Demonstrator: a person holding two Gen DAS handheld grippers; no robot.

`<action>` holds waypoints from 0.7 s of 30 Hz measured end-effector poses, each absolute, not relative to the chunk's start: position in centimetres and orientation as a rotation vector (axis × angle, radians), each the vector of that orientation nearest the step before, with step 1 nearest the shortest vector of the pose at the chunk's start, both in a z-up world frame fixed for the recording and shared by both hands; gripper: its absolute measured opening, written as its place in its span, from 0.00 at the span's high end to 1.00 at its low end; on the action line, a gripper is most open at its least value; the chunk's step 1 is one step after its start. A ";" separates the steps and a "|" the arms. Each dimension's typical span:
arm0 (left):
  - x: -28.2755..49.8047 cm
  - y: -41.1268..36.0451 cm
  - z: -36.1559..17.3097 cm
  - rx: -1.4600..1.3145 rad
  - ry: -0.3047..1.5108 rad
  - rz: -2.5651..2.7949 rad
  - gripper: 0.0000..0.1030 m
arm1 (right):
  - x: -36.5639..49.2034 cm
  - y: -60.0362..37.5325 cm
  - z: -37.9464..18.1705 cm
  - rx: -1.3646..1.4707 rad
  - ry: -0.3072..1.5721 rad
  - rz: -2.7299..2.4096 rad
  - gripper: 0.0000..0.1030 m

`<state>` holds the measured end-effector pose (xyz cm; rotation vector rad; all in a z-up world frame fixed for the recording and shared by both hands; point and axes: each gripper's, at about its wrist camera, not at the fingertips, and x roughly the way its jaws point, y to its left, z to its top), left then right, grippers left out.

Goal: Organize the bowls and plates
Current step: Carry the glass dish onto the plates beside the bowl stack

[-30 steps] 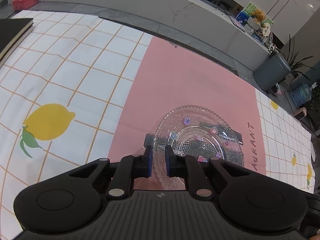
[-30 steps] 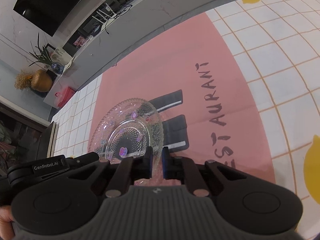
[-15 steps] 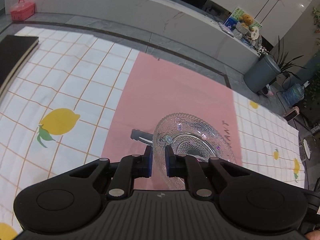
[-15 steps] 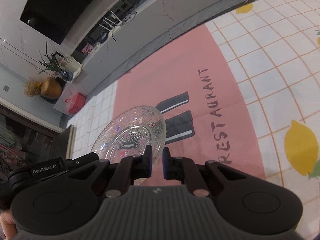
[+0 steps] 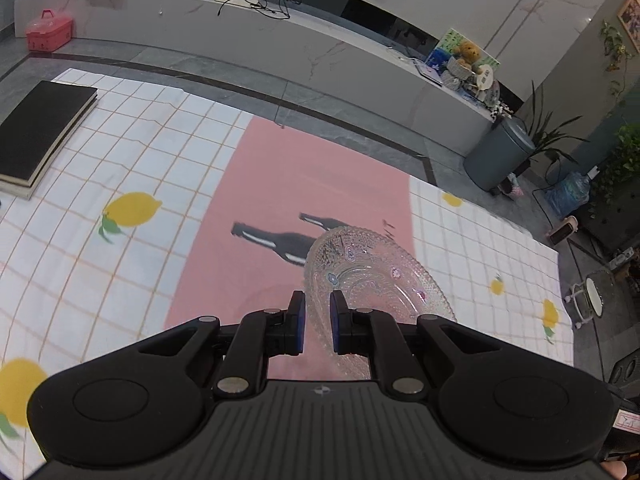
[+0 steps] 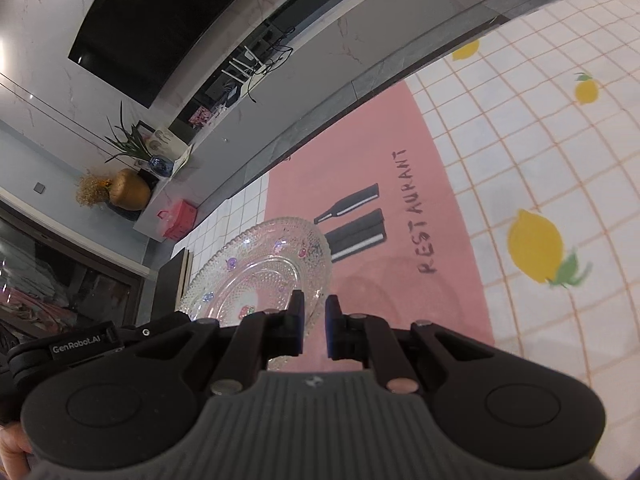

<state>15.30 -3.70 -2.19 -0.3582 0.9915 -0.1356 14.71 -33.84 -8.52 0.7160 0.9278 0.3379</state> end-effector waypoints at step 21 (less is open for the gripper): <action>4.6 -9.9 -5.4 -0.392 1.067 -0.224 0.87 | 3.4 -41.4 -9.7 0.687 0.955 0.245 0.93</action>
